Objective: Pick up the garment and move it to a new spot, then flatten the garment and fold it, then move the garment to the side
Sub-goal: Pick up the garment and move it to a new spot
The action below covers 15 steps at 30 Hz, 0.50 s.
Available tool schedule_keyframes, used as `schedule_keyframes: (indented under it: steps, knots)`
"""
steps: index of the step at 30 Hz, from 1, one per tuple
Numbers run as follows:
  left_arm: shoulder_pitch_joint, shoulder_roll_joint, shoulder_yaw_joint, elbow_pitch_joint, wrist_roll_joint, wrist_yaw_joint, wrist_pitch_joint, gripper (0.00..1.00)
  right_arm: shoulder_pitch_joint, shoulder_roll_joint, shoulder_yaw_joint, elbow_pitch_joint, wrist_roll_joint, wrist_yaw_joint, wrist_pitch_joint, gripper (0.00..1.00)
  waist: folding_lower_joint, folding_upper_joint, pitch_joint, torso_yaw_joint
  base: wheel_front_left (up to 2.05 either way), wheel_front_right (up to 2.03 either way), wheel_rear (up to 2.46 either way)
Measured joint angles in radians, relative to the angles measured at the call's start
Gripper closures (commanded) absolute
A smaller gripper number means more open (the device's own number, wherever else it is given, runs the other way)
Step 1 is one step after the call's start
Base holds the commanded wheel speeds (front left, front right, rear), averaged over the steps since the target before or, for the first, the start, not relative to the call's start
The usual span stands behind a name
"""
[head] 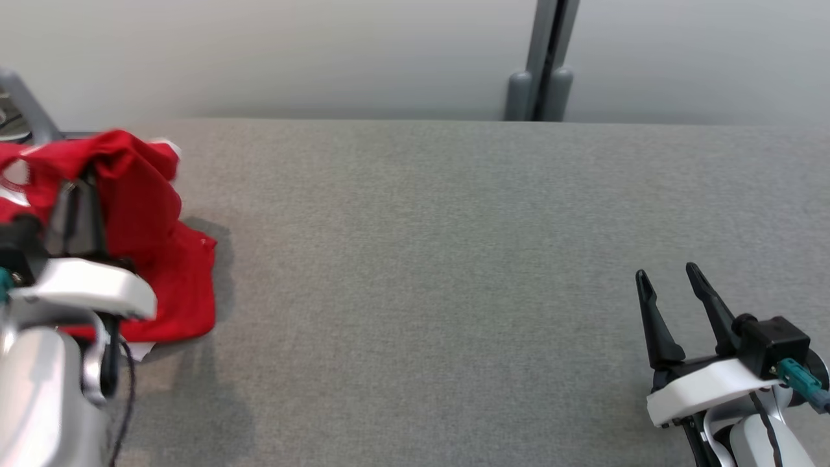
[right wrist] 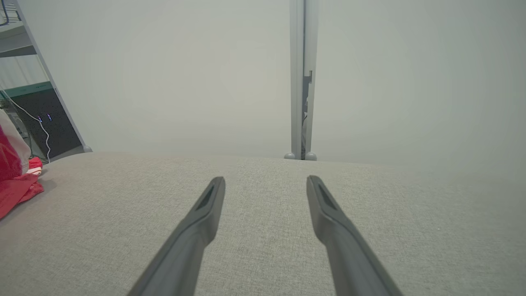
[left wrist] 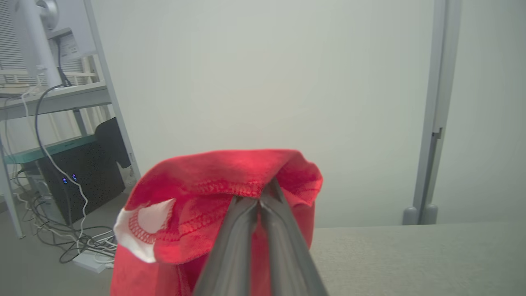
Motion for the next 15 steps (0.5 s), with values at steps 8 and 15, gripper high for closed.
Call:
schedule_keyframes:
  steps: [8,15]
  knots:
    - [0.241,-0.053,-0.051,-0.322,0.009,0.047,0.109,1.00,0.010,-0.001,0.006,-0.020,-0.001,0.000,0.000,0.00,0.0000,0.0000,-0.019,-0.069,0.00,0.00,0.00]
    - [0.287,-0.106,-0.128,-0.360,0.003,0.040,0.149,1.00,0.002,0.003,0.013,-0.025,0.000,0.000,0.000,0.00,0.0000,0.0000,-0.005,-0.133,0.00,0.00,0.00]
